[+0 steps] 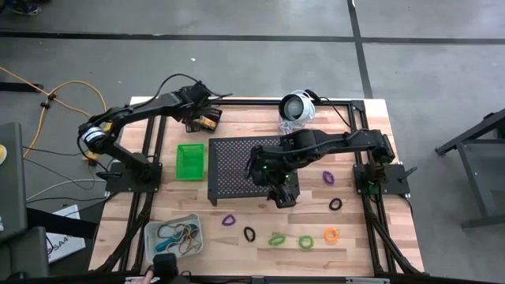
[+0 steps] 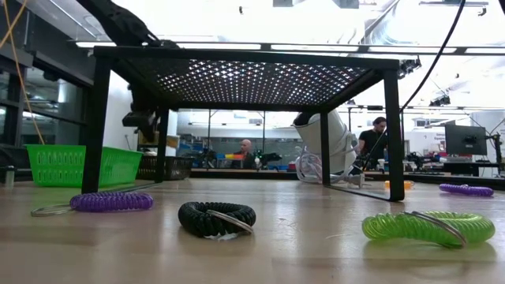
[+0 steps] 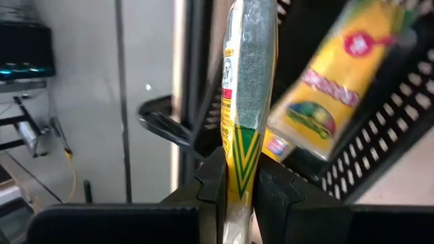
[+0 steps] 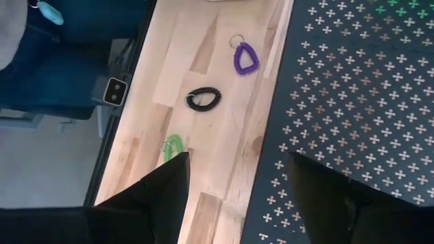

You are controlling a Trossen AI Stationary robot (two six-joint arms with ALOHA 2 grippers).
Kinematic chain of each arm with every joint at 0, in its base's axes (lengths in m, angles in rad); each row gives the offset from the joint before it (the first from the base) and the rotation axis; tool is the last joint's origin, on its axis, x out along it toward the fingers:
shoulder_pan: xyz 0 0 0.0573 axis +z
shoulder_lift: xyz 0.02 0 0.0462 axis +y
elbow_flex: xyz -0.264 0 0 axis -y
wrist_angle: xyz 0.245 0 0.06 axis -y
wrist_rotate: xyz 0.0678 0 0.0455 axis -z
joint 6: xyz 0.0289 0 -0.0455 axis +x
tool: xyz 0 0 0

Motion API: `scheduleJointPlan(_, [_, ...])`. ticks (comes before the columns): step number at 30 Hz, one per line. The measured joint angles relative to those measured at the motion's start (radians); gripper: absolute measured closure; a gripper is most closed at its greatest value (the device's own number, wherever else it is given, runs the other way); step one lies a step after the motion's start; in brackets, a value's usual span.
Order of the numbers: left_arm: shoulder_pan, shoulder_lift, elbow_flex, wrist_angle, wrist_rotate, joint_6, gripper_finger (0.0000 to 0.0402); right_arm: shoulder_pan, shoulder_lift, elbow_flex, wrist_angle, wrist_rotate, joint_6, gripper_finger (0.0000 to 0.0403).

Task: Pick & Place Office Desk Supplies
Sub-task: Put the crayon box into the black bin, then put the left purple spring keychain into the green bin

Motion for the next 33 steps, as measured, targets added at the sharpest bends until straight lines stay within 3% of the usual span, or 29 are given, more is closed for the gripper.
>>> scheduleJointPlan(15, [-0.003, 0.062, 0.0, -0.015, -0.008, 0.019, 0.0352, 0.001, 0.0, 0.0, 0.006, -0.016, 0.001, 0.0172])
scheduleJointPlan(26, [-0.003, 0.062, 0.0, -0.011, -0.003, 0.011, 0.0276, 0.001, 0.0, 0.0, 0.005, -0.016, -0.001, 0.0172])
scheduleJointPlan(33, [-0.028, 0.062, 0.0, -0.012, -0.003, 0.009, 0.0267, 0.001, 0.0, 0.0, 0.005, -0.016, -0.001, 0.0172])
